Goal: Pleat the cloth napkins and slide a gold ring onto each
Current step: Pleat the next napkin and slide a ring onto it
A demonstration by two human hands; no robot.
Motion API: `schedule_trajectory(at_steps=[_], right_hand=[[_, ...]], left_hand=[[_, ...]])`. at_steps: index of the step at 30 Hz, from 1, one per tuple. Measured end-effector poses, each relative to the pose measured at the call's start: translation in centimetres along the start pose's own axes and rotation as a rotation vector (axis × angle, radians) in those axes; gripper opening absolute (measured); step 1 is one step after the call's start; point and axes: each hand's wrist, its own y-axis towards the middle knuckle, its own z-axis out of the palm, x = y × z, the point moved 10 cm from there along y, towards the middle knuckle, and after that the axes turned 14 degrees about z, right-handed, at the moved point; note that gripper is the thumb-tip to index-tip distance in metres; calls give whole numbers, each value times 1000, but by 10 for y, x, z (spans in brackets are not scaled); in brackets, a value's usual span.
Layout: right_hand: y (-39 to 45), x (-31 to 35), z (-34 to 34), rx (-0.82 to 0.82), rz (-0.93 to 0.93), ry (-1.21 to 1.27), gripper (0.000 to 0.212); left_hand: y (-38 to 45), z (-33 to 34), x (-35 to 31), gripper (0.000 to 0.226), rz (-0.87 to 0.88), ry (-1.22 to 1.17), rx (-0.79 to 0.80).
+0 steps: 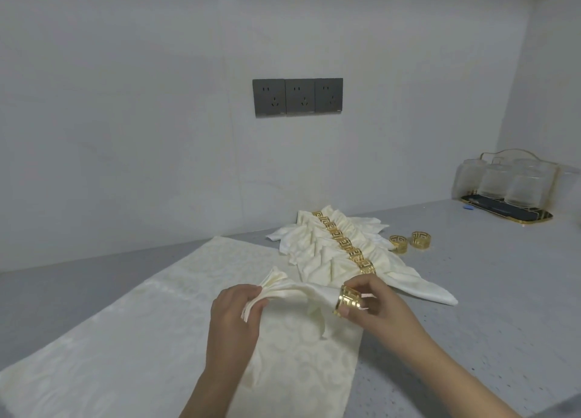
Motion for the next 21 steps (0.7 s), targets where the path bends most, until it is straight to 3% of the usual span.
schedule_trajectory(at_steps=[2,7,14,21], right_hand=[[0,-5,2,39,33,58,28],[-5,-6,5,-30,17,-91,29],[0,-19,7,3,127,128,30],[-1,-18,4,-68,107,-10,31]], left_hand=[[0,0,-4,13,19,4,4],[0,0,-16,20,88,9,26],[0,-1,-20,26,126,15,31],[-1,4,-25,25,158,4,61]])
